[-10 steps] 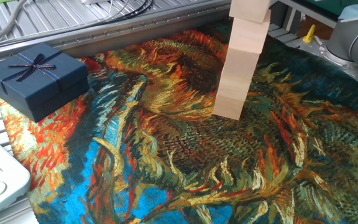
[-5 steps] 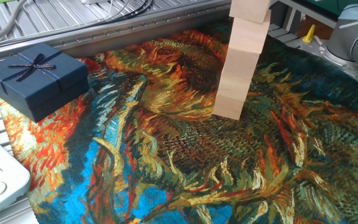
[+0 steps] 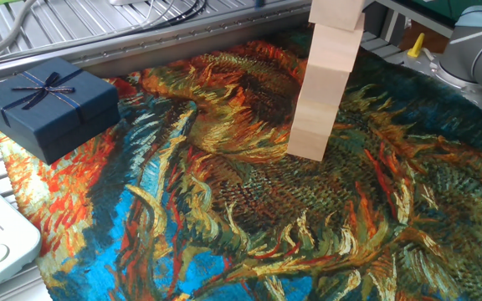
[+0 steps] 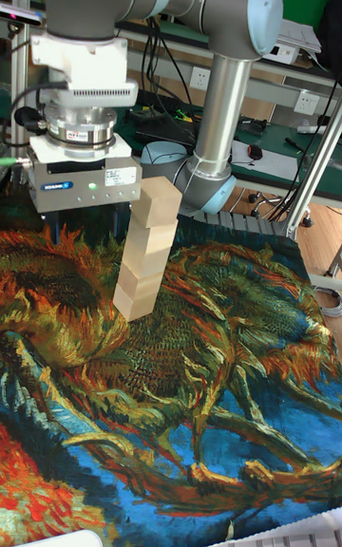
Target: Stack the blocks in a vertical line of five
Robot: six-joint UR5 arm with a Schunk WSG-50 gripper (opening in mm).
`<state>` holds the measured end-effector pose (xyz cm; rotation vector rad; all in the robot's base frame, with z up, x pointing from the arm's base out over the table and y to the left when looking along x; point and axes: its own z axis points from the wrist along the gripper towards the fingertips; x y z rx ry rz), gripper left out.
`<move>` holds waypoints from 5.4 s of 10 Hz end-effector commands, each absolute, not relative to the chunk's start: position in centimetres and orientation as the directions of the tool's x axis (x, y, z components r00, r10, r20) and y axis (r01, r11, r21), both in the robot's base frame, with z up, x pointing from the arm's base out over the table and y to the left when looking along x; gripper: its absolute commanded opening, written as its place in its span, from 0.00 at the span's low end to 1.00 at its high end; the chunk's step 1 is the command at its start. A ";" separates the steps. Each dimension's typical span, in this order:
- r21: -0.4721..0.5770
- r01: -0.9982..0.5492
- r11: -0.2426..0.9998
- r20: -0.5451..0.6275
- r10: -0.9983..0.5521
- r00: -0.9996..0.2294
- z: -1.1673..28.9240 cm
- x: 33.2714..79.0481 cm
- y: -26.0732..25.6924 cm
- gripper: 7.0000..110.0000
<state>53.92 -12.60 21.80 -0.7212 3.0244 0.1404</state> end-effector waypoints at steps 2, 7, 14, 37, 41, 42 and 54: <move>0.174 -0.542 0.822 0.019 -0.553 -0.833 23.3 49.3 -11.5 0.00; 0.200 -0.552 0.809 -0.008 -0.563 -0.827 24.8 48.5 -9.6 0.00; 0.119 -0.571 0.812 -0.041 -0.570 -0.820 25.0 51.3 -9.2 0.00; 0.191 -0.658 0.729 -0.117 -0.648 -0.752 24.8 51.9 -6.1 0.00; 0.184 -0.659 0.730 -0.102 -0.652 -0.751 24.7 51.7 -6.4 0.00; 0.181 -0.660 0.729 -0.097 -0.654 -0.750 24.7 51.7 -6.5 0.00; 0.187 -0.712 0.677 -0.020 -0.722 -0.692 24.2 49.2 -9.8 0.15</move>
